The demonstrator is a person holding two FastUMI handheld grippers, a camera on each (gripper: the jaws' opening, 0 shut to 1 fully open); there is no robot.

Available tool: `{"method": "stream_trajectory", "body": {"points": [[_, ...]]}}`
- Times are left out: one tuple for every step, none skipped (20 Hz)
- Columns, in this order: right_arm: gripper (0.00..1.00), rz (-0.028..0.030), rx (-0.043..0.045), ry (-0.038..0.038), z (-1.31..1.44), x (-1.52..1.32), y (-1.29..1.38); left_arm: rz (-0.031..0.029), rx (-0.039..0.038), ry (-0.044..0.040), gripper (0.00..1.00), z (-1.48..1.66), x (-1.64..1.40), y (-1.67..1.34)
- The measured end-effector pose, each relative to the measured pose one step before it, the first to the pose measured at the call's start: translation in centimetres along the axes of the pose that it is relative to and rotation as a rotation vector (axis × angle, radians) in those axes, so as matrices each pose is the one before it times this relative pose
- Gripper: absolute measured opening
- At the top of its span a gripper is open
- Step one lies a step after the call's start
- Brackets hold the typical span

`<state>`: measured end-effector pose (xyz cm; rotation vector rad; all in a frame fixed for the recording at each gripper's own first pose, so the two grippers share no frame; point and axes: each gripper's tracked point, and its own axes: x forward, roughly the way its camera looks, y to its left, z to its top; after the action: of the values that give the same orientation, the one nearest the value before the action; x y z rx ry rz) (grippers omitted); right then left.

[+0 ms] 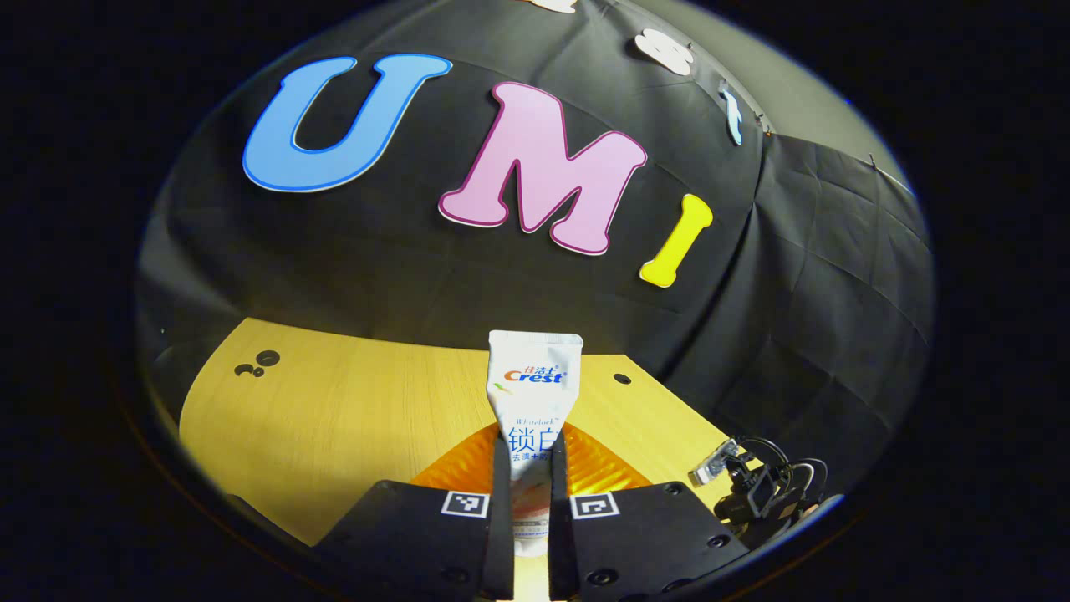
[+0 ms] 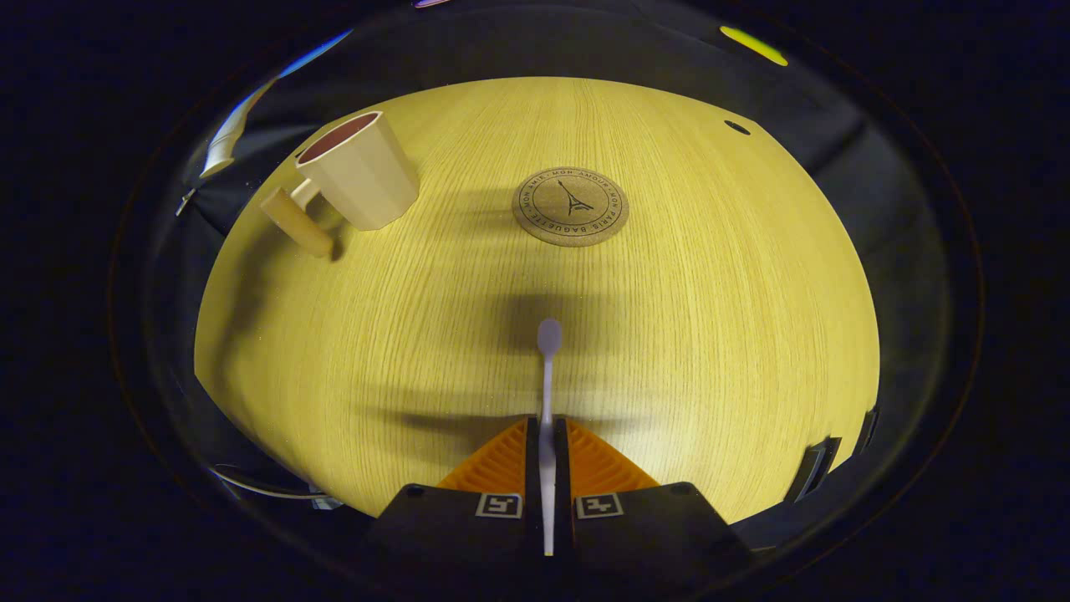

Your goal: Put the toothbrush and toothpaste on the desktop into the cup, then pick up the cup and place it on the coaster on the desktop.

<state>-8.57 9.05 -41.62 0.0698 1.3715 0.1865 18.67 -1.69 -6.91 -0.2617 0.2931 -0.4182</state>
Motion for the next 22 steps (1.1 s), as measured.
{"method": "stream_trajectory", "body": {"points": [[0.09,0.01166,0.00998,-0.01107,-0.012,-0.081,0.064,-0.00182,-0.00682,0.00574,0.21,-0.522,0.956,0.337],[0.08,0.03260,0.01916,-0.01364,-0.150,-0.441,0.413,0.00545,-0.00248,0.00875,0.21,-0.381,0.852,0.556],[0.06,0.03854,0.02531,-0.02989,0.422,-0.182,0.510,0.00935,0.00299,0.01041,0.21,-0.797,0.866,0.447],[0.06,0.01179,0.01690,-0.03838,0.507,-0.660,0.002,0.00578,0.00634,0.00932,0.21,-0.386,0.571,0.210],[0.06,0.00442,0.01165,-0.03276,0.483,-0.854,-0.247,0.00482,0.00572,0.00458,0.21,-0.121,0.439,0.003],[0.06,0.01525,0.01599,-0.03438,0.644,-0.822,0.126,0.00743,0.00193,-0.00104,0.21,-0.118,0.348,0.236],[0.06,0.01757,0.02009,-0.03806,0.736,-0.813,0.156,0.00986,-0.00319,-0.00917,0.21,-0.152,0.550,0.574],[0.06,0.01685,0.01717,-0.03766,0.732,-1.013,0.206,0.00454,-0.00639,-0.01322,0.21,0.250,0.451,0.342],[0.06,0.01200,0.01273,-0.03161,0.524,-0.914,0.066,-0.00061,-0.00731,-0.01843,0.21,0.227,0.384,0.188],[0.06,0.00659,0.00921,-0.02623,0.478,-0.904,0.032,-0.00680,-0.00660,-0.01940,0.21,0.283,0.326,-0.032],[0.06,0.00617,0.00901,-0.01995,0.240,-0.780,0.034,-0.00956,-0.00330,-0.00925,0.21,-0.177,0.388,-0.101],[0.06,-0.00083,0.01094,-0.01770,0.239,-0.597,-0.143,-0.00827,0.00341,0.00374,0.21,-0.375,0.266,-0.003],[0.06,0.00328,0.01106,-0.01397,0.196,-0.594,0.003,-0.00049,0.00632,0.00904,0.21,-0.699,0.442,0.212],[0.06,0.00511,0.01049,-0.01577,0.282,-0.427,-0.004,0.00442,0.00721,0.00733,0.21,-0.540,0.203,0.196],[0.06,0.00673,0.00818,-0.01230,0.166,-0.280,0.113,0.01261,0.00961,0.01066,0.21,-0.658,0.286,0.298],[0.06,0.00198,0.00495,-0.00798,0.177,-0.242,-0.036,0.01722,0.00766,0.01236,0.21,-0.493,0.134,0.382],[0.06,0.00293,0.00090,-0.01262,0.276,-0.301,-0.017,0.01221,0.00280,0.01211,0.21,-0.628,-0.005,0.199],[0.06,0.00986,-0.00115,-0.01290,0.516,-0.213,0.288,0.00435,-0.00141,0.01238,0.21,-0.504,-0.188,0.045],[0.06,0.00867,-0.00013,-0.01376,0.472,-0.039,0.183,0.00051,-0.00477,0.01233,0.21,-0.528,-0.123,-0.057],[0.06,0.01174,-0.00002,-0.01432,0.672,0.175,0.289,0.00803,-0.00368,0.01285,0.22,-0.417,-0.122,0.136],[0.06,0.01024,-0.00059,-0.01365,0.560,0.098,0.291,0.00974,-0.00092,0.01426,0.23,-0.452,-0.089,0.193],[0.06,0.01644,0.00180,-0.01388,0.594,-0.013,0.481,0.01058,-0.00087,0.01387,0.24,-0.353,-0.097,0.153]]}}
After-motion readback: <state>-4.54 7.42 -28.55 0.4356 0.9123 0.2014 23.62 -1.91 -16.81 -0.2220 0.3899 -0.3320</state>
